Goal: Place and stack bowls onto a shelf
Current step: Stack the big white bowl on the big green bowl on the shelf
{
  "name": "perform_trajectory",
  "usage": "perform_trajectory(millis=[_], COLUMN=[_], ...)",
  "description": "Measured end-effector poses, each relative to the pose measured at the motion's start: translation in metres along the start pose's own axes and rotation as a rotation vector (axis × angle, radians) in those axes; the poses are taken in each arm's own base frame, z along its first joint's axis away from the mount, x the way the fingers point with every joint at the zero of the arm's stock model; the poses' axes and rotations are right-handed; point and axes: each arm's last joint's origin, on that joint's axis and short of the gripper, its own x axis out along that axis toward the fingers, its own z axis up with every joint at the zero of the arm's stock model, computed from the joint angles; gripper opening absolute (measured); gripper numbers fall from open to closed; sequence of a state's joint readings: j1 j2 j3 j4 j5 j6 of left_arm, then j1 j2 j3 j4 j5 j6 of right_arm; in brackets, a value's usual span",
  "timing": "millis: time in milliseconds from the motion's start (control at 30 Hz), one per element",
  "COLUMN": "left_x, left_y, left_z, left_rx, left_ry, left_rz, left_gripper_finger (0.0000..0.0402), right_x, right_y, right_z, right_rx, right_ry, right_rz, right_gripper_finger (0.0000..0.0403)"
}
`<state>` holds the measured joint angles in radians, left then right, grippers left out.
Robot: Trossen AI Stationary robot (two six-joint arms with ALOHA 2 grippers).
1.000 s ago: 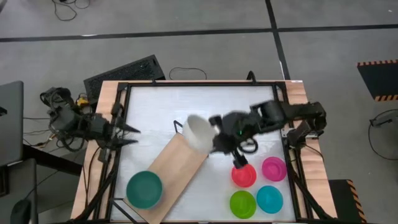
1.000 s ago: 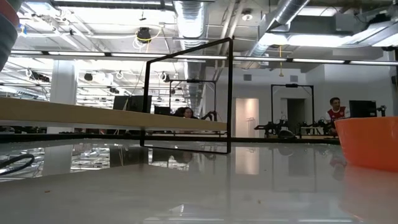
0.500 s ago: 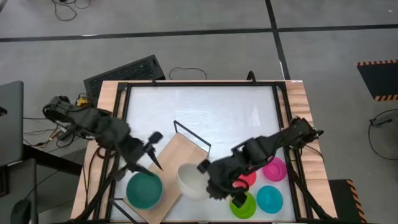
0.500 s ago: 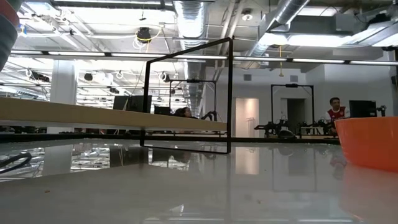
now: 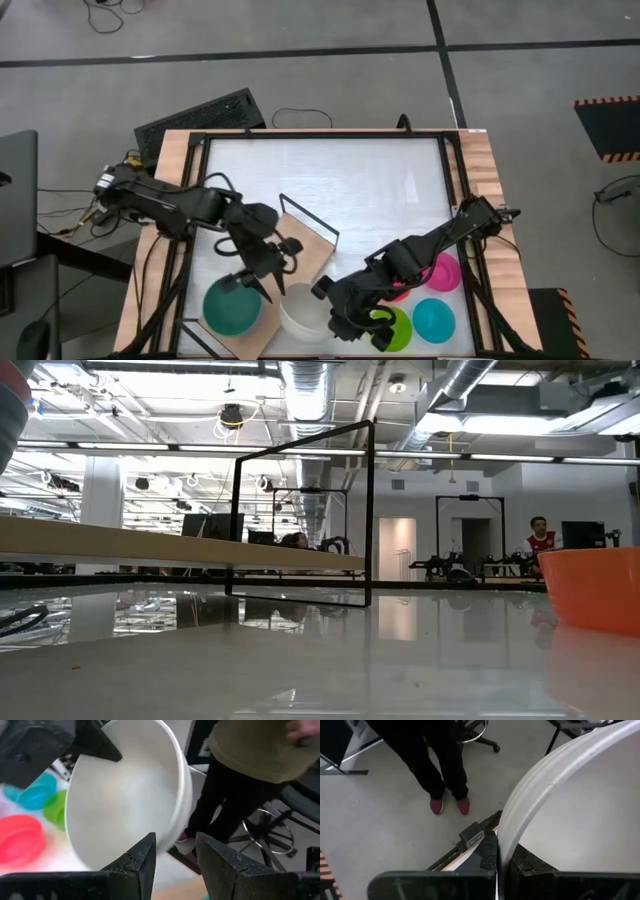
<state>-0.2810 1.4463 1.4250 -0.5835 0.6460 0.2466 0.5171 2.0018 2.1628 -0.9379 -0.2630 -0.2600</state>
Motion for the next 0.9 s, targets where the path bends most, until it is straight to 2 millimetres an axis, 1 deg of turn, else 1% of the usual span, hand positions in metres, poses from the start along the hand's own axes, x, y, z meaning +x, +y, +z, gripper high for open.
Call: perform_trajectory(millis=[200,333,433,533,567,667,733,833,900], left_x=[0.018,0.021,0.021,0.022,0.022,0.022,0.023,0.023,0.023], left_y=[0.011,0.012,0.012,0.012,0.012,0.012,0.011,0.01,0.012], left_z=[-0.001,-0.002,-0.002,-0.001,0.0,0.0,0.0,0.0,0.0], left_rx=[0.012,-0.003,-0.008,0.046,0.058,0.079,0.088,0.086,0.08], left_ry=[-0.043,-0.052,-0.048,-0.064,-0.066,-0.07,-0.069,-0.067,-0.059], left_rz=[-0.111,-0.142,-0.142,-0.143,-0.143,-0.143,-0.147,-0.151,-0.106], left_gripper_finger=[0.0124,0.0116,0.0079,0.0023,0.0014,0.0009,0.0004,0.0002,0.0], right_x=[0.0,0.0,0.0,-0.001,-0.001,-0.001,-0.002,-0.003,-0.005], right_y=[0.0,0.0,0.0,-0.001,-0.001,-0.003,-0.005,-0.009,-0.014], right_z=[0.001,0.001,0.001,0.0,0.0,0.0,0.0,0.001,0.006], right_rx=[-0.005,-0.006,-0.005,-0.01,-0.012,-0.008,-0.002,0.063,0.108], right_ry=[-0.008,-0.009,-0.006,-0.006,-0.005,-0.004,-0.01,-0.028,-0.082], right_rz=[-0.002,-0.002,-0.002,-0.003,-0.002,-0.006,-0.012,-0.041,-0.077], right_gripper_finger=[0.0025,0.0025,0.0025,0.0025,0.0025,0.0025,0.0039,0.0079,0.0108])
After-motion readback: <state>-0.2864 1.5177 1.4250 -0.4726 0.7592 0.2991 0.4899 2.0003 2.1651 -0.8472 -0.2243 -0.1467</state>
